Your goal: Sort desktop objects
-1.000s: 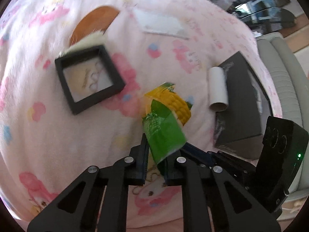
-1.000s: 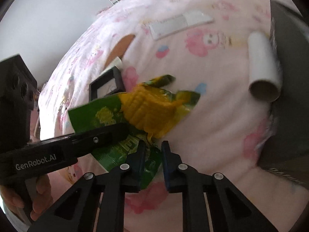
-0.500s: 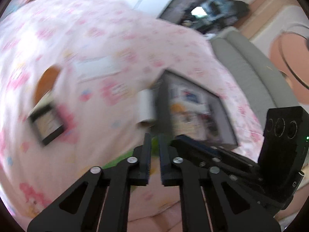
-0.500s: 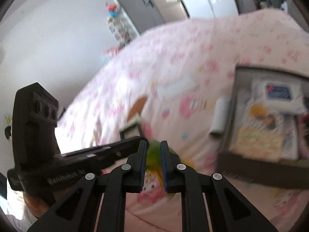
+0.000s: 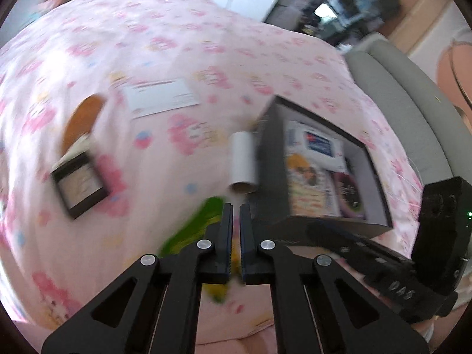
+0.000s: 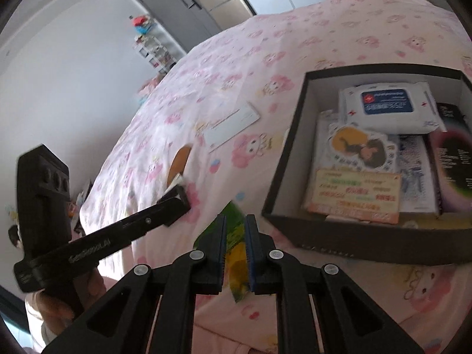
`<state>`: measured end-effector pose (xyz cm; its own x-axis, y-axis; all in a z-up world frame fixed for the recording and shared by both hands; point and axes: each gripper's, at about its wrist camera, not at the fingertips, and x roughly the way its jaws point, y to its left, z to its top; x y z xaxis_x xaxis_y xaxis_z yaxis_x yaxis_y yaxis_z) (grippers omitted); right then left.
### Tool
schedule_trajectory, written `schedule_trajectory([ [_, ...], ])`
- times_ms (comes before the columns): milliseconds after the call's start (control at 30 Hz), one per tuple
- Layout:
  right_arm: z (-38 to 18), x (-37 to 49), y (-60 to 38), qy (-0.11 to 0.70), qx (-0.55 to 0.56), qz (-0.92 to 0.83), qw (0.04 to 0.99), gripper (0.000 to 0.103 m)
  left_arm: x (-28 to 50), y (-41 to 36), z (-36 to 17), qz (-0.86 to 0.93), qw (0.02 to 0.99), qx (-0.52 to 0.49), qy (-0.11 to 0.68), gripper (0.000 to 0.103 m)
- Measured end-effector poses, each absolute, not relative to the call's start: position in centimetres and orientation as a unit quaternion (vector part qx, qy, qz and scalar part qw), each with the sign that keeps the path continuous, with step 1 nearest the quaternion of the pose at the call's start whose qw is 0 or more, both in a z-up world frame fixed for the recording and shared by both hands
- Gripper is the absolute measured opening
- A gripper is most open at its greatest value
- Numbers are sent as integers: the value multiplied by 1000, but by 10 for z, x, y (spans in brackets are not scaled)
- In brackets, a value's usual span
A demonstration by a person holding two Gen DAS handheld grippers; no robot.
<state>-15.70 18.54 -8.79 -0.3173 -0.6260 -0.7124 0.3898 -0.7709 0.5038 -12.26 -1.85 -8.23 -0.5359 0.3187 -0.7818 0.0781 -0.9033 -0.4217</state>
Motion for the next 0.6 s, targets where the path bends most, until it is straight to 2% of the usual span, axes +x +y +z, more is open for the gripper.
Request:
schedule_trajectory([
  [67, -93, -156, 180, -112, 502, -799, 312, 11, -117, -34, -92, 846, 60, -481, -222, 1],
  [133, -101, -151, 179, -108, 519, -791, 306, 11, -113, -51, -105, 837, 55, -489, -240, 6],
  [200, -110, -148, 173, -98, 538, -778, 308, 12, -114, -59, -122, 821, 58, -504, -263, 20],
  [233, -113, -146, 171, -92, 543, -775, 310, 13, -115, -62, -130, 813, 60, -511, -273, 23],
  [333, -130, -145, 160, -67, 564, -766, 300, 16, -117, -58, -159, 790, 69, -538, -285, 24],
  [367, -136, -144, 156, -59, 572, -763, 297, 19, -118, -56, -167, 783, 71, -547, -287, 25],
  [467, -169, -152, 151, -43, 609, -747, 262, 24, -117, -53, -180, 777, 61, -553, -295, 38],
  [567, -190, -161, 151, -37, 627, -742, 233, 29, -111, -57, -190, 758, 51, -560, -331, 40],
  [600, -192, -163, 151, -43, 627, -742, 234, 35, -109, -59, -192, 752, 48, -562, -342, 40],
])
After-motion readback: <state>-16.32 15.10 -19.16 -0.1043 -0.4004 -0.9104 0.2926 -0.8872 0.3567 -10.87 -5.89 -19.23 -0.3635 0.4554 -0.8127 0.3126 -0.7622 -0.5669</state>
